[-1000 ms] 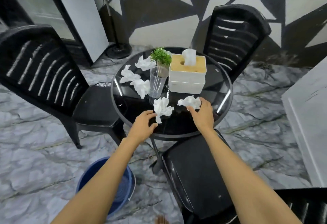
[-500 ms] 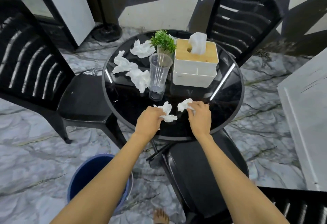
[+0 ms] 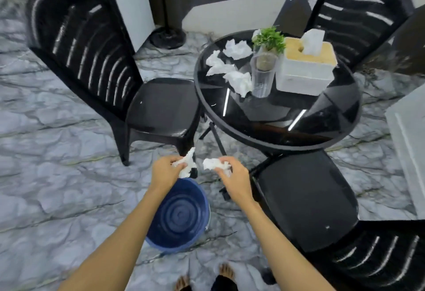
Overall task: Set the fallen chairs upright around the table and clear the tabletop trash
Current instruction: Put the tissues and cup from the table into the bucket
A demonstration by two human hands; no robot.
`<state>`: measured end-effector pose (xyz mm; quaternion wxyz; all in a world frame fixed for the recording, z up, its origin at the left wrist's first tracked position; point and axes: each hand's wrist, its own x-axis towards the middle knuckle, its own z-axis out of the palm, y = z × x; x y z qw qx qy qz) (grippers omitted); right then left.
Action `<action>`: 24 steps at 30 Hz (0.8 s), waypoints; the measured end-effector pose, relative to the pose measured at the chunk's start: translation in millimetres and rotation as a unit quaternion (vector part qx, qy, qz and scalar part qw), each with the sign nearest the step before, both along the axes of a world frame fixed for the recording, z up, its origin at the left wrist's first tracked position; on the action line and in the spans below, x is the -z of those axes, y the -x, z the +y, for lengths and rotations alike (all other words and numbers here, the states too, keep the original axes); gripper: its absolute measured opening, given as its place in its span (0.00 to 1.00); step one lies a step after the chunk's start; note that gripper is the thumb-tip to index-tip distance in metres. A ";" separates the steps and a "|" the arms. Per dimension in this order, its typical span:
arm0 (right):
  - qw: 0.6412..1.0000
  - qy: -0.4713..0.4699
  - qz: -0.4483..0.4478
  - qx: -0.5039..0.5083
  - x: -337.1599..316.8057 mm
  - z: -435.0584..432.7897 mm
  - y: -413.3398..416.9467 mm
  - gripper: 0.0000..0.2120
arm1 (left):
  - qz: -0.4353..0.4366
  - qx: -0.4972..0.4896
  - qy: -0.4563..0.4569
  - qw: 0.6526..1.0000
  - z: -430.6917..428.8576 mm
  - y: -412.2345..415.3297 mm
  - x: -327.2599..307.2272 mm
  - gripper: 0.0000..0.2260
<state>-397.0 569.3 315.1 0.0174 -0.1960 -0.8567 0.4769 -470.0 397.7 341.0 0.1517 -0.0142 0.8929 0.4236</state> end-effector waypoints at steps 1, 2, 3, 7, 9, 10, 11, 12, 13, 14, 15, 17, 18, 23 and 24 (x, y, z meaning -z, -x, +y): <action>0.999 0.005 -0.032 -0.017 13.7 -16.0 -2.1 0.13 | -0.014 -0.013 0.000 1.000 -15.3 -4.1 12.2 0.10; 0.997 0.007 -0.064 -0.029 29.1 -29.8 -4.0 0.14 | -0.029 -0.024 0.005 0.999 -29.1 -8.3 26.2 0.10; 0.995 0.006 -0.094 -0.037 46.0 -42.0 -5.2 0.14 | -0.042 -0.034 0.013 0.998 -41.6 -12.5 42.6 0.09; 0.984 0.007 -0.167 -0.064 129.0 -79.6 -7.2 0.15 | -0.098 -0.079 0.038 0.991 -77.0 -29.3 130.2 0.07; 0.980 0.019 -0.186 -0.073 180.8 -93.2 -4.4 0.14 | -0.120 -0.099 0.031 0.987 -86.4 -34.6 182.1 0.10; 0.977 0.025 -0.197 -0.074 207.1 -99.9 -1.5 0.14 | -0.129 -0.104 0.028 0.986 -90.3 -36.1 208.6 0.12; 0.974 0.029 -0.210 -0.078 232.3 -106.4 1.9 0.13 | -0.136 -0.108 0.023 0.985 -93.2 -37.2 234.1 0.13; 0.970 0.033 -0.225 -0.088 258.1 -112.7 6.2 0.13 | -0.140 -0.110 0.017 0.984 -95.5 -37.6 259.5 0.13; 0.964 0.036 -0.240 -0.106 280.2 -119.1 9.9 0.13 | -0.142 -0.111 0.010 0.984 -97.0 -38.7 283.0 0.13; 0.959 0.041 -0.250 -0.125 300.5 -125.2 12.7 0.13 | -0.145 -0.114 0.006 0.983 -97.9 -40.1 304.2 0.13; 0.956 0.048 -0.256 -0.138 316.7 -131.1 14.0 0.13 | -0.149 -0.117 0.003 0.982 -98.0 -41.5 321.4 0.14; 0.950 0.069 -0.265 -0.147 336.6 -137.8 13.9 0.13 | -0.155 -0.117 0.013 0.981 -98.9 -43.8 345.0 0.17; 0.951 0.071 -0.264 -0.147 343.5 -138.8 13.9 0.14 | -0.155 -0.116 0.018 0.981 -99.5 -44.0 350.3 0.19; 0.948 0.052 -0.277 -0.148 310.5 -124.3 16.7 0.21 | -0.152 -0.104 0.024 0.983 -98.0 -34.5 312.2 0.21; 0.949 0.053 -0.275 -0.142 291.2 -117.8 19.0 0.21 | -0.147 -0.099 0.024 0.984 -94.6 -30.6 291.4 0.21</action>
